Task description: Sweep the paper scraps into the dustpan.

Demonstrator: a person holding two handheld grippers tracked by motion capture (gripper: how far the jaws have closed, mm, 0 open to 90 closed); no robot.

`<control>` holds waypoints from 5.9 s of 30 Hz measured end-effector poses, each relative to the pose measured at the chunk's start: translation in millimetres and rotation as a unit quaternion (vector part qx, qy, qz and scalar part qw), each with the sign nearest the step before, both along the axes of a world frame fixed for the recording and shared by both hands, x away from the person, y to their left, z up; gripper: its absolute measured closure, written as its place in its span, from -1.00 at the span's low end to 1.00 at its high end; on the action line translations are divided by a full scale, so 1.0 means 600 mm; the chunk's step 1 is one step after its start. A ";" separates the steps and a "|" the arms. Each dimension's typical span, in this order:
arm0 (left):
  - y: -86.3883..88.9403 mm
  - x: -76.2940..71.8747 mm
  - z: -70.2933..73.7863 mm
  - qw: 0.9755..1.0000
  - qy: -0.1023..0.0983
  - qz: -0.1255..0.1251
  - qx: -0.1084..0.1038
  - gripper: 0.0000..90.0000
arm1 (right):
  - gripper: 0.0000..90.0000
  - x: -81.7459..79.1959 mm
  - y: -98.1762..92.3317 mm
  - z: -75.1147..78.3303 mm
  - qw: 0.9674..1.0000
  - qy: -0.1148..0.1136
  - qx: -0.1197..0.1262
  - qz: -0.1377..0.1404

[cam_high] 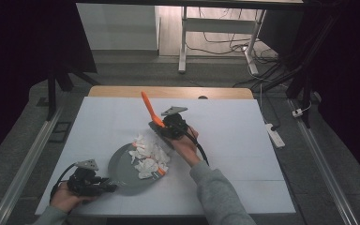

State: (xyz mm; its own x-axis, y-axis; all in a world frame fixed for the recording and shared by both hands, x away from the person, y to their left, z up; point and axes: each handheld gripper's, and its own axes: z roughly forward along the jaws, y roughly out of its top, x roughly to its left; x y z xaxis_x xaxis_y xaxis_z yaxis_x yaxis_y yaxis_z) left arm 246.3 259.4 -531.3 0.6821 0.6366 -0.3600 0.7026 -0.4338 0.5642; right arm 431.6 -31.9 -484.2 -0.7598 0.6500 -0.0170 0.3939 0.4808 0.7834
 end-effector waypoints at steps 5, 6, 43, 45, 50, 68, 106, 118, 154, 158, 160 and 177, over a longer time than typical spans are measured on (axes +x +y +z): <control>0.001 0.000 0.000 1.000 -0.001 0.002 -0.001 0.37 | 0.56 -0.015 0.034 -0.004 0.999 0.005 -0.011 0.031; 0.001 0.000 0.000 1.000 -0.001 0.002 -0.001 0.37 | 0.56 -0.020 0.039 -0.004 0.999 0.007 -0.013 0.037; 0.007 -0.001 -0.001 1.000 0.003 0.012 -0.002 0.37 | 0.56 -0.018 -0.064 0.010 1.000 0.004 0.003 -0.018; 0.007 -0.001 -0.001 1.000 0.003 0.011 -0.002 0.37 | 0.56 -0.017 -0.063 0.003 1.000 0.011 0.003 -0.020; 0.005 -0.001 -0.001 1.000 0.002 0.012 -0.002 0.37 | 0.56 -0.034 -0.044 0.002 1.000 0.022 -0.004 -0.005; 0.005 0.000 -0.001 1.000 0.002 0.009 -0.001 0.37 | 0.56 -0.109 0.046 0.026 0.992 0.036 0.071 0.100; 0.041 0.020 -0.008 0.999 0.008 0.044 -0.019 0.37 | 0.56 0.034 0.149 -0.007 0.996 0.054 -0.041 0.066; 0.026 0.019 -0.005 0.999 0.005 0.040 -0.008 0.37 | 0.56 -0.078 0.133 0.033 0.986 0.042 0.024 0.163; 0.015 0.018 -0.003 0.999 0.003 0.034 -0.006 0.37 | 0.56 -0.041 0.105 -0.010 0.995 0.038 0.001 0.094; 0.014 0.018 -0.003 0.999 0.001 0.036 -0.005 0.37 | 0.56 -0.066 0.109 0.001 0.991 0.048 0.024 0.120; 0.013 0.018 -0.003 0.999 0.001 0.035 -0.003 0.37 | 0.56 -0.081 0.111 0.008 0.989 0.052 0.036 0.133; 0.012 0.014 -0.002 0.999 -0.012 0.042 -0.003 0.37 | 0.56 -0.085 0.053 0.071 0.990 0.002 0.088 0.106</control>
